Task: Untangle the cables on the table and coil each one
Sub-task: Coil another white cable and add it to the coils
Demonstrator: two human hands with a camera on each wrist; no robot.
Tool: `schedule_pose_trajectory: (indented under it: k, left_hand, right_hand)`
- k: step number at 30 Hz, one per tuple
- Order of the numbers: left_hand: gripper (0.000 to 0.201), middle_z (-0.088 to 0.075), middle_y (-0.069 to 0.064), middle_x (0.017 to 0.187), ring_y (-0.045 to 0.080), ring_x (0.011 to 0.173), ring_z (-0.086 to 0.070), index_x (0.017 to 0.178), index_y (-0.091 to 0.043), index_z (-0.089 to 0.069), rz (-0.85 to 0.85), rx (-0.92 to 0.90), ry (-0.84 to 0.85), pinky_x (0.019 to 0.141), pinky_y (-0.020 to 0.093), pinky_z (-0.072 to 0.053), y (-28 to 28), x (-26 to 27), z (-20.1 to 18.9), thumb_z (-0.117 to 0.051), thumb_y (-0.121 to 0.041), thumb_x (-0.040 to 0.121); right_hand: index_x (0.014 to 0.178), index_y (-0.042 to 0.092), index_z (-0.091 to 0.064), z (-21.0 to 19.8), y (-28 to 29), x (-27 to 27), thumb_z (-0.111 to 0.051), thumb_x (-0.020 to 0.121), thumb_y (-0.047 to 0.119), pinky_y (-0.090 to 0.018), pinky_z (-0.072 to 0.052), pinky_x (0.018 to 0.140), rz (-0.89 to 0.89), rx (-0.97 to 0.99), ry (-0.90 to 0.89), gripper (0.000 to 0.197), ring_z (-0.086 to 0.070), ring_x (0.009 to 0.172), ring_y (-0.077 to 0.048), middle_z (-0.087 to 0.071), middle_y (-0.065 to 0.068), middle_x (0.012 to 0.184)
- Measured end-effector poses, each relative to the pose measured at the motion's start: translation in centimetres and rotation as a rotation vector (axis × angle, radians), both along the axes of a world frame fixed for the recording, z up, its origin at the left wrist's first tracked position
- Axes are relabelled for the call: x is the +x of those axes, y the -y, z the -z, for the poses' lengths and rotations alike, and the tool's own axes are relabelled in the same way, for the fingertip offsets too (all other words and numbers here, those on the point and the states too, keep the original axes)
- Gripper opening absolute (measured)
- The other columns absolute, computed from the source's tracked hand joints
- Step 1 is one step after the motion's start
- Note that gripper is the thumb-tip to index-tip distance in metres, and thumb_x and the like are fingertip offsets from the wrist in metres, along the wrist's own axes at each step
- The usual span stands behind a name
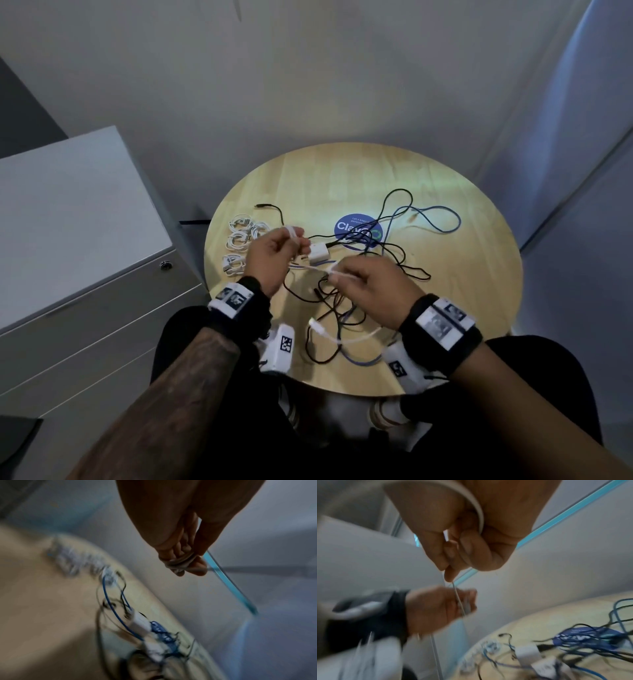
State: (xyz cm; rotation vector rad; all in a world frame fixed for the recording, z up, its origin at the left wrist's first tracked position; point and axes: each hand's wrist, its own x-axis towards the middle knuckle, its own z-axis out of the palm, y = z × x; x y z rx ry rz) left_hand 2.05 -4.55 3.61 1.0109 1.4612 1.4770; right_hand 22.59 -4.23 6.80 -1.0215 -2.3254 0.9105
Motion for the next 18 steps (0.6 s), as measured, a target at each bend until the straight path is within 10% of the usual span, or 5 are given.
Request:
schedule_pose_trajectory:
  k: [3, 7, 14, 18]
  left_hand:
    - [0.018, -0.065, 0.014, 0.079, 0.009, 0.064, -0.063, 0.100, 0.011, -0.064, 0.247, -0.047, -0.242, 0.067, 0.016, -0.049, 0.9, 1.7, -0.3, -0.049, 0.001, 0.098]
    - [0.042, -0.050, 0.013, 0.063, 0.021, 0.058, -0.045, 0.072, -0.008, -0.066, 0.448, -0.113, -0.164, 0.061, 0.028, -0.040, 1.4, 2.7, -1.8, -0.037, -0.013, 0.102]
    - [0.020, -0.036, -0.001, 0.064, 0.012, 0.055, -0.034, 0.084, -0.008, -0.054, 0.479, -0.082, 0.877, 0.069, 0.028, -0.034, 1.4, 2.5, -4.4, -0.038, -0.014, 0.092]
    - [0.019, -0.054, 0.001, 0.073, 0.011, 0.064, -0.052, 0.095, -0.005, -0.057, 0.134, 0.055, 1.005, 0.082, 0.028, -0.049, -0.5, 0.9, -3.3, -0.040, -0.009, 0.100]
  right_hand:
    - [0.075, 0.029, -0.067, -2.6, -1.3, 0.3, -0.065, 0.092, 0.023, -0.023, -0.046, 0.067, 0.078, -0.082, -0.162, 0.019, -0.057, 0.067, -0.001, -0.064, 0.015, 0.068]
    - [0.087, 0.020, -0.074, -3.1, -4.1, 1.7, -0.066, 0.092, 0.019, -0.019, -0.047, 0.072, 0.184, 0.007, -0.180, 0.009, -0.061, 0.077, -0.004, -0.067, 0.005, 0.081]
    - [0.117, 0.033, -0.069, 1.2, -3.8, 0.4, -0.048, 0.095, 0.047, -0.038, -0.051, 0.086, 0.162, 0.080, 0.052, 0.033, -0.063, 0.097, -0.016, -0.071, 0.006, 0.103]
    - [0.115, 0.030, -0.065, 3.0, -0.9, -1.5, -0.041, 0.098, 0.040, -0.034, -0.048, 0.076, -0.014, 0.118, 0.172, 0.031, -0.062, 0.096, -0.026, -0.072, -0.002, 0.104]
